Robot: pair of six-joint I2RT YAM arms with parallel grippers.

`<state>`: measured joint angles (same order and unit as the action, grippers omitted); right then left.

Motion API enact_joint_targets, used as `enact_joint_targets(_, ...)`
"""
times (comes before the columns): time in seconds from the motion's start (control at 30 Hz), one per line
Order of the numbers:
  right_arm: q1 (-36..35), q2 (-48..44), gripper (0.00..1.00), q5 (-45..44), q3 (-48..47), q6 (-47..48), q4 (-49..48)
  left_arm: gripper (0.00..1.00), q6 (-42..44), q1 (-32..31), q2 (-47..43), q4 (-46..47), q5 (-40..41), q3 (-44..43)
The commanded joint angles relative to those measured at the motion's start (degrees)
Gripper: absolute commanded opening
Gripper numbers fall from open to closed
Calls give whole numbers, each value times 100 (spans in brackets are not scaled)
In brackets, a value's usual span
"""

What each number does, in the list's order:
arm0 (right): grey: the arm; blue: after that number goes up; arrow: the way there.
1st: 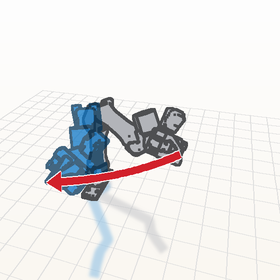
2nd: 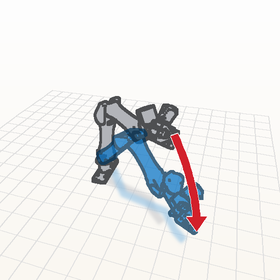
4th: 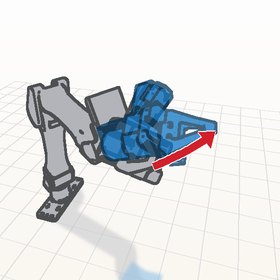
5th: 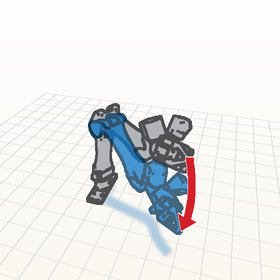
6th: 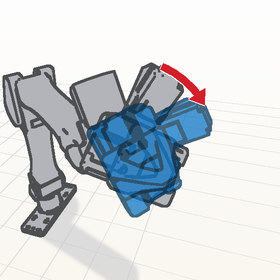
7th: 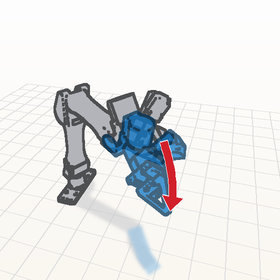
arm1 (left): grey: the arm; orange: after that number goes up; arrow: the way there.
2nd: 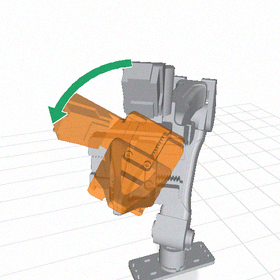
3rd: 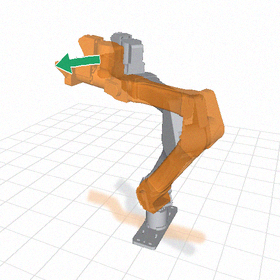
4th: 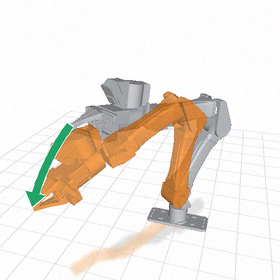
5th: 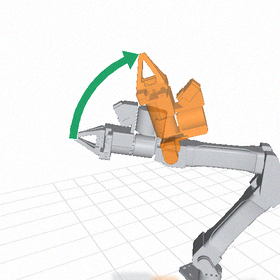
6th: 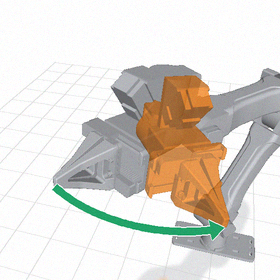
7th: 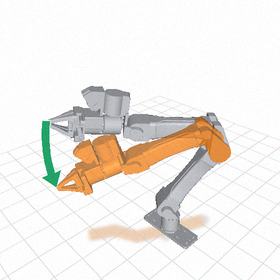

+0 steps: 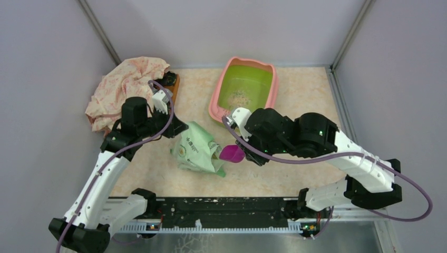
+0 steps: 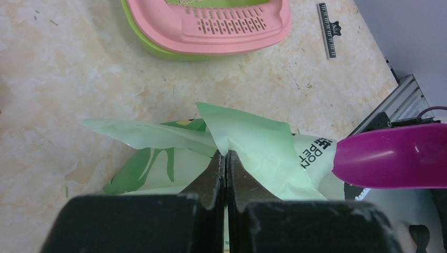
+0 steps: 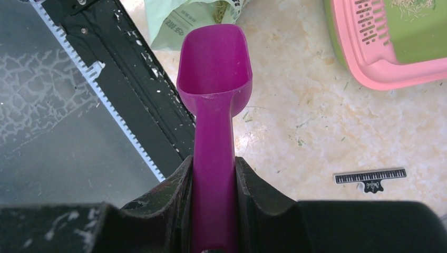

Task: Fill the litter box with clean litter
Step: 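Scoop the cat litter from the cat litter bag.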

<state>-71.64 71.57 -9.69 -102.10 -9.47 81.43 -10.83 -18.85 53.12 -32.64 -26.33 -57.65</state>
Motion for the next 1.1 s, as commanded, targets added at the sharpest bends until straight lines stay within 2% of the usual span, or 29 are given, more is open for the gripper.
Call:
enact_joint_targets(0.0, -70, 249, 0, 4, -57, 176, -292, 0, -38, -13, -235, 658, -224, -159)
enact_joint_targets(0.23, -70, 848, 0, 325, -123, 430, -645, 0, -51, -14, -271, 672, -273, -168)
enact_joint_targets(0.67, -70, 2491, 0, -44, -1591, 692, -15, 0, -132, -13, -441, 768, -450, -45)
enact_joint_targets(1.07, 58, 3325, 0, -123, -1781, 715, 22, 0, -182, -9, -467, 882, -618, 7)
